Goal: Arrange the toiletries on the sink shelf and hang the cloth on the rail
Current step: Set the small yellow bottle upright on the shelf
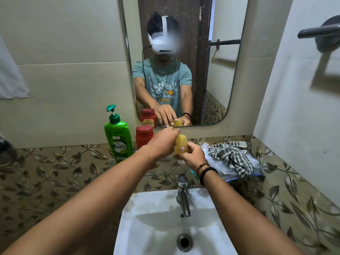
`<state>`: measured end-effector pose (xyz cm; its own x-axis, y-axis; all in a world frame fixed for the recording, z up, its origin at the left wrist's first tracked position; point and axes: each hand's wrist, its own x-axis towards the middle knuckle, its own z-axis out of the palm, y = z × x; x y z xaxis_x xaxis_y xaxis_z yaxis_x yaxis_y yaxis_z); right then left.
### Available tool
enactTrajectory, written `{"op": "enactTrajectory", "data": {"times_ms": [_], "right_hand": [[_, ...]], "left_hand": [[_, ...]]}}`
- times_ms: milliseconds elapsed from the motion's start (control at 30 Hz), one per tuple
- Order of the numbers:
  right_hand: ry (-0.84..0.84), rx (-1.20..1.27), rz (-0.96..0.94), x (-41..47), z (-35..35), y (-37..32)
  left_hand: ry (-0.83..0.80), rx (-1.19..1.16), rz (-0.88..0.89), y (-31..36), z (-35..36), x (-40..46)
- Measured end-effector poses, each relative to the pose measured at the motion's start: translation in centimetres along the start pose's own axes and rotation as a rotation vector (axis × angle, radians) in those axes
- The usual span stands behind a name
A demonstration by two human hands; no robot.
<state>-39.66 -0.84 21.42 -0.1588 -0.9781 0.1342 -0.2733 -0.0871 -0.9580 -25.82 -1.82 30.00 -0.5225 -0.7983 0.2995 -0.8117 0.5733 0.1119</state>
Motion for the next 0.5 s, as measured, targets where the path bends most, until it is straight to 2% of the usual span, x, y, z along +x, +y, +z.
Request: {"op": "enactTrajectory", "data": {"times_ms": [100, 267, 500], "right_hand": [[-0.017, 0.018, -0.022, -0.2, -0.5, 0.3], [-0.073, -0.076, -0.036, -0.4, -0.4, 0.8], [-0.105, -0.163, -0.056, -0.6, 0.9, 0.7]], "left_hand": [[-0.040, -0.036, -0.025, 0.4, -0.1, 0.2], [-0.075, 0.065, -0.018, 0.4, 0.3, 0.0], [-0.109, 0.073, -0.035, -0.5, 0.3, -0.6]]}}
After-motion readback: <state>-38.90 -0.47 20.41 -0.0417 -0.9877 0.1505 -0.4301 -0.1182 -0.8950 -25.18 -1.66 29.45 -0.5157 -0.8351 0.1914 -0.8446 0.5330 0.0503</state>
